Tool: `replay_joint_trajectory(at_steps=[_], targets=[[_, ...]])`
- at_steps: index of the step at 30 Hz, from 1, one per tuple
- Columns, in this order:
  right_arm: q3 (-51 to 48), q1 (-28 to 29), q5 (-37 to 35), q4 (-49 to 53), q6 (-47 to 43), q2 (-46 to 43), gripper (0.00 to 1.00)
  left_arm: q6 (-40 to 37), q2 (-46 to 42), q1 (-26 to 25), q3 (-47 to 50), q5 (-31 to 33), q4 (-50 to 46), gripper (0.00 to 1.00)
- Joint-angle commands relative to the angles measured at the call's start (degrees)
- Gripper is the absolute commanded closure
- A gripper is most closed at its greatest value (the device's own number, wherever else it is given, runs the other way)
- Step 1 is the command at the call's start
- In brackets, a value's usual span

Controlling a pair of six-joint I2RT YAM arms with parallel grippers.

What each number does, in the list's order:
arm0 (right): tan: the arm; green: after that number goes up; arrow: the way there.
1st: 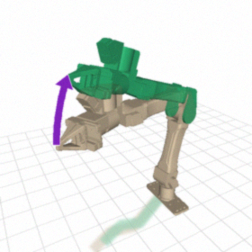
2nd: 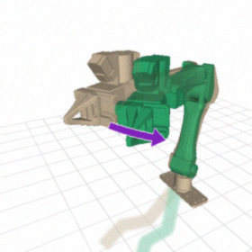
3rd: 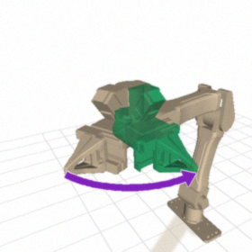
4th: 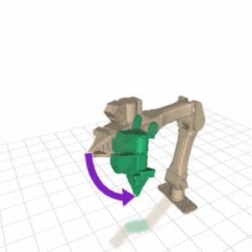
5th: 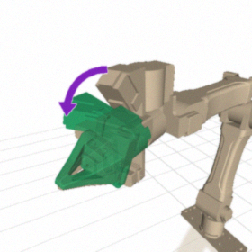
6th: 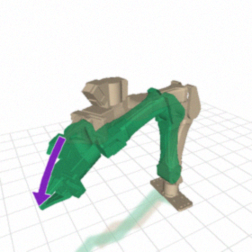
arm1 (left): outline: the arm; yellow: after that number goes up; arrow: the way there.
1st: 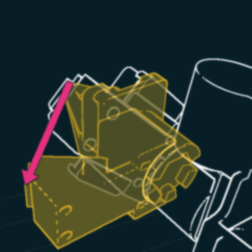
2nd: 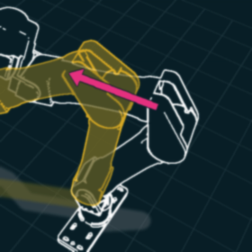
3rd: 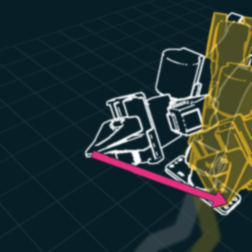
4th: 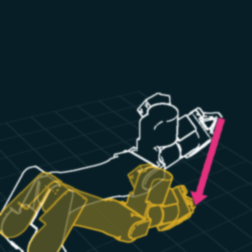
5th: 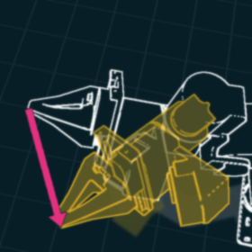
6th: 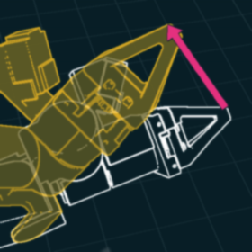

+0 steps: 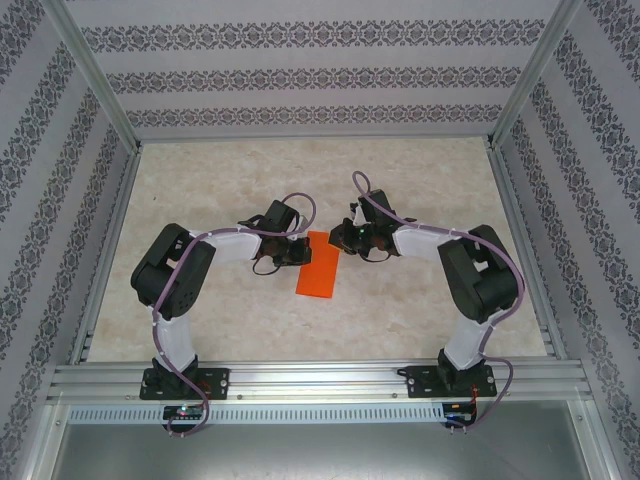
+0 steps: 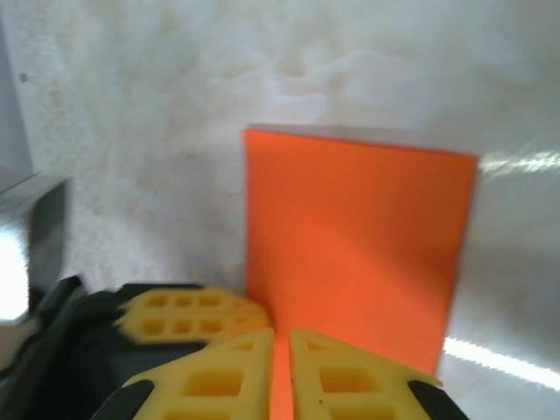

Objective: Fold a paper plane with a square sheet of paper (pick it up from the middle)
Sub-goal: Fold the square sheet of paper in half at the center of the table.

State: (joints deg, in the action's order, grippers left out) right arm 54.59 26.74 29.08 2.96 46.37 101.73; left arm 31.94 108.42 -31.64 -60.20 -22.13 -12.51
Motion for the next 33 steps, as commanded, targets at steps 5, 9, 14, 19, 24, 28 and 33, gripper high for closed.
replay_joint_trajectory(at_steps=[5,9,14,19,24,28,33], targets=[[-8.42,3.72,-2.0,-3.9,1.34,-3.21,0.86,-0.92,0.64,-0.71,2.09,3.5,-6.91,1.0],[-10.35,4.65,-0.6,-7.44,2.72,0.52,0.86,-0.67,0.61,-0.71,2.2,3.39,-6.91,1.0],[-11.28,4.99,-2.62,-5.16,2.5,-0.07,0.86,-0.74,0.44,-0.72,2.46,3.42,-6.73,1.0],[-10.94,5.7,-4.65,-0.1,1.57,-6.19,0.86,-0.39,0.29,-0.72,2.92,2.72,-6.21,1.0],[-12.71,7.99,-3.67,-0.93,2.22,-9.18,0.85,0.01,-0.14,-0.71,3.43,2.5,-5.51,1.0],[-14.46,9.59,-2.76,-3.24,3.12,-8.18,0.85,-0.15,-0.54,-0.72,3.19,2.4,-5.82,1.0],[-17.3,10.17,-3.84,-6.13,4.35,-5.23,0.85,-1.09,-0.4,-0.71,2.46,2.85,-6.96,1.0]])
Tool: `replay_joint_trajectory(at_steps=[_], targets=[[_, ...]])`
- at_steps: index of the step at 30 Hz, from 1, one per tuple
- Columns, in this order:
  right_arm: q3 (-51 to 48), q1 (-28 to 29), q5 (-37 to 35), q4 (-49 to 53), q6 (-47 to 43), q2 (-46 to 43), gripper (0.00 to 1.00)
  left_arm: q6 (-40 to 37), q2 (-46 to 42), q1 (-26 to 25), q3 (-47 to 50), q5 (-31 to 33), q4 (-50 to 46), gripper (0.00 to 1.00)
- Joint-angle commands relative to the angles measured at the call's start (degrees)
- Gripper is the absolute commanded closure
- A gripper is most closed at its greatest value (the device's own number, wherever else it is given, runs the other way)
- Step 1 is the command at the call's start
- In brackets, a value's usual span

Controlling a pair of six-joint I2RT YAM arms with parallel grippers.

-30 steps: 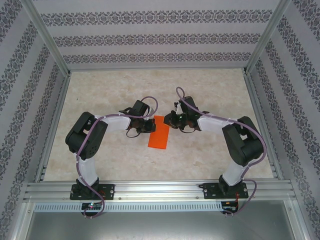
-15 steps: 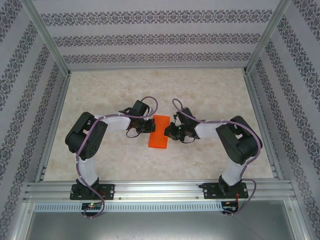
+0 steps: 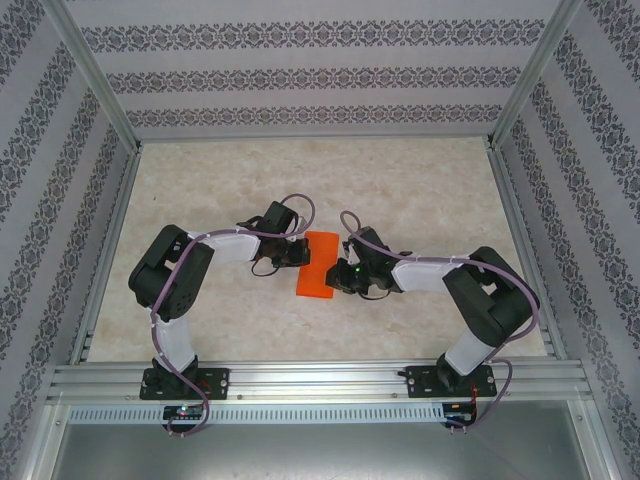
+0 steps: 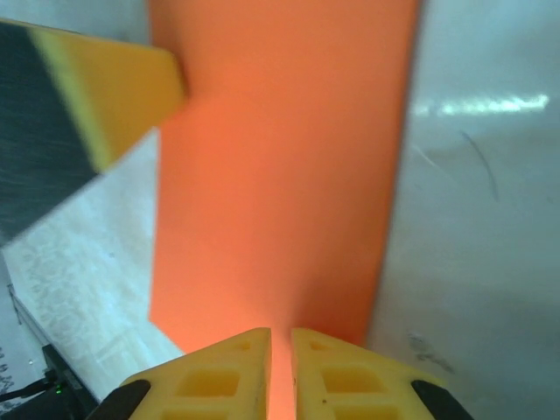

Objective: Fold a paper plane with a square sheet of paper (pick it up from the middle)
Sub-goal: Fold the square sheet of paper in half at the center of the table.

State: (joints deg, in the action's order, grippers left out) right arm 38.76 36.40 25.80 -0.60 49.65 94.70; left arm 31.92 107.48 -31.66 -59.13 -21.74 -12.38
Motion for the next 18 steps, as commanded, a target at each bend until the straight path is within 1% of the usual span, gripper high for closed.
replay_joint_trajectory(at_steps=[1,4,10,14,18], targets=[[-1.58,0.58,-0.83,-2.25,1.06,2.28,0.85,-0.94,0.39,-0.69,1.39,2.46,-7.09,1.0],[-1.67,0.63,-1.01,-1.39,1.19,1.27,0.85,-0.48,-0.04,-0.7,1.84,2.45,-6.78,1.0],[-0.02,0.77,-2.29,3.26,0.14,-5.81,0.84,-1.09,-0.03,-0.69,1.1,2.87,-7.53,1.0],[-0.5,1.64,-1.27,1.34,1.47,-7.49,0.83,-0.46,0.09,-0.71,1.17,2.39,-7.07,1.0],[-2.22,2.86,1.04,-2.51,2.91,-5.93,0.83,-0.28,0.2,-0.71,0.84,2.09,-7.11,1.0]])
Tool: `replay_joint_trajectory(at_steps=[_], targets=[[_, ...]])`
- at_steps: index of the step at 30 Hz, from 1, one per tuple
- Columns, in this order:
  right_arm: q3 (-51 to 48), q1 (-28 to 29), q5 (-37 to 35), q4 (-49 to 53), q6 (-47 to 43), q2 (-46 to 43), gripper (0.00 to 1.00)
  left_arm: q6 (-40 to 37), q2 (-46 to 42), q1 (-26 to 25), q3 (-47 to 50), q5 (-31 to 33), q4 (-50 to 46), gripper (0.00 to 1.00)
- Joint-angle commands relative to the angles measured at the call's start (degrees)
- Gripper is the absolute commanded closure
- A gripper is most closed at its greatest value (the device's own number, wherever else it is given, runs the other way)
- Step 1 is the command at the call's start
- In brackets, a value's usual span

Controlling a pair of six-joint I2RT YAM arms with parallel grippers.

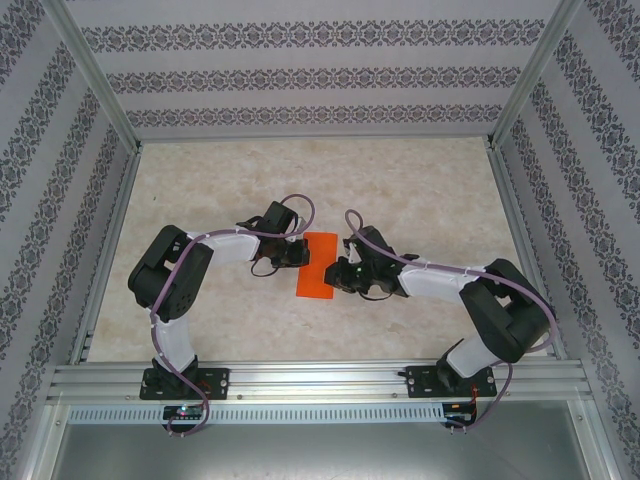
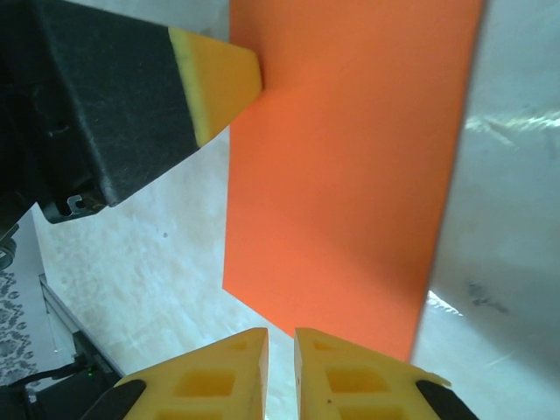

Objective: Fold a paper plane with a square sheet of paper (pick it up from the middle)
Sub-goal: Fold the square sheet of paper in half at the center of the table.

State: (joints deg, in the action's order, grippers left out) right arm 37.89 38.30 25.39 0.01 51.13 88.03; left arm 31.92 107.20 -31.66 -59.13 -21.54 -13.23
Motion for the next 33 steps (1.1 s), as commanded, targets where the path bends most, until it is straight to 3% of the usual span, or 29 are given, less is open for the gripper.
replay_joint_trajectory(at_steps=[1,9,16,20,27,33], targets=[[-1.79,1.31,1.62,-3.73,1.63,1.51,0.83,-0.37,0.54,-0.69,0.75,1.78,-6.28,1.0],[-2.32,2.12,-0.07,-2.55,1.21,8.11,0.84,-0.9,0.47,-0.69,0.86,1.81,-6.63,1.0],[2.67,0.94,-5.06,7.69,-2.31,-0.42,0.84,-1.17,0.3,-0.68,0.74,2.17,-6.85,1.0],[7.65,-3.05,-5.77,9.78,-5.3,-1.23,0.84,-0.63,0.91,-0.68,0.57,1.68,-6.35,1.0],[14.1,-11.24,3.43,-0.48,-4.32,8.59,0.84,-0.45,1.26,-0.76,-0.3,1.51,-7.09,1.0],[22.84,-12.0,3.34,4.59,-6.92,16.47,0.85,-0.54,0.77,-0.74,-1.22,1.59,-8.7,1.0]])
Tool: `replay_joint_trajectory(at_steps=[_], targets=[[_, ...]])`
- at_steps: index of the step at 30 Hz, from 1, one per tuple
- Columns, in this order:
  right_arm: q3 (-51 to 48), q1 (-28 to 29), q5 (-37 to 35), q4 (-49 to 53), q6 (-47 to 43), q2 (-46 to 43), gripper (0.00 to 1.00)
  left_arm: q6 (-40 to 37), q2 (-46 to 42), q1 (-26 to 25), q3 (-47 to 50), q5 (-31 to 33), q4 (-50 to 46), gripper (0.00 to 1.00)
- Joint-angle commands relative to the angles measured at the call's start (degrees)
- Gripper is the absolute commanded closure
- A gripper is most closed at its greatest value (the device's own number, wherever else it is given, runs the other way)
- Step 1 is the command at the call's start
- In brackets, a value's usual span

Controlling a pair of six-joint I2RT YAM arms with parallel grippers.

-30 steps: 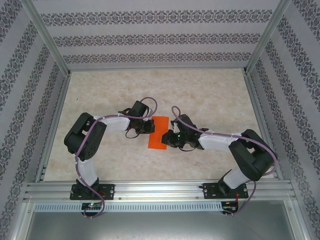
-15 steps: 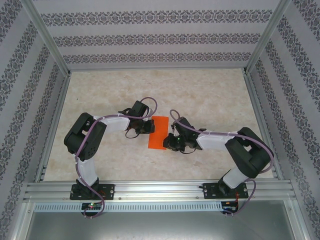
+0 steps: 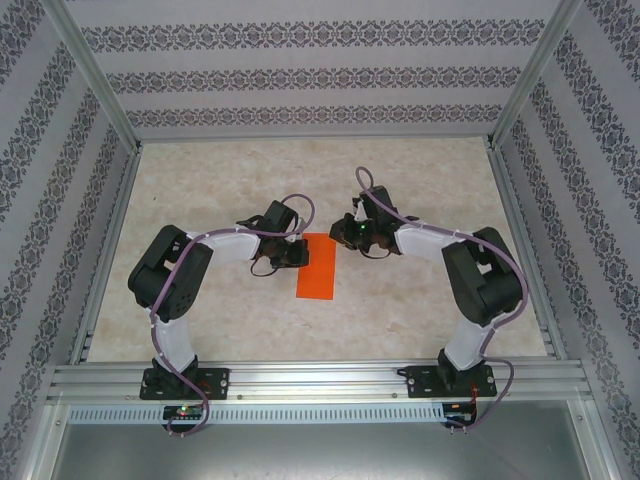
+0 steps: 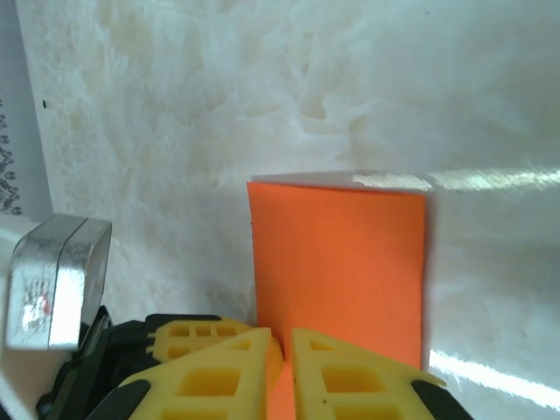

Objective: Fold a paper plane with a square sheet of paper (pick it up from the middle)
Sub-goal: Fold the square sheet of paper in half at the center of the table.

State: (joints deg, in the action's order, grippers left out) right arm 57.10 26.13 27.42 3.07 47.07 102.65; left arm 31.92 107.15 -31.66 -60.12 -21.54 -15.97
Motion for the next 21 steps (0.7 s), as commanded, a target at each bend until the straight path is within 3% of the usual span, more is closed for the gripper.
replay_joint_trajectory(at_steps=[1,8,12,16,21], targets=[[4.85,-0.02,-0.01,3.75,-3.46,3.33,0.85,-0.57,0.99,-0.69,-0.51,1.67,-6.24,1.0],[7.0,-1.91,3.58,2.01,-4.24,12.67,0.85,-0.46,1.83,-0.69,-3.01,0.75,-7.77,1.0],[9.26,-2.93,4.93,5.53,-4.28,13.74,0.84,-0.28,1.7,-0.7,-5.08,-0.03,-10.42,1.0],[12.16,-2.58,3.74,13.22,-4.32,7.91,0.82,0.37,1.48,-0.63,-7.82,-0.09,-15.51,0.99],[15.89,-3.01,3.87,18.71,-3.27,1.48,0.81,0.73,0.29,-0.42,-12.25,-3.33,-18.4,0.88]])
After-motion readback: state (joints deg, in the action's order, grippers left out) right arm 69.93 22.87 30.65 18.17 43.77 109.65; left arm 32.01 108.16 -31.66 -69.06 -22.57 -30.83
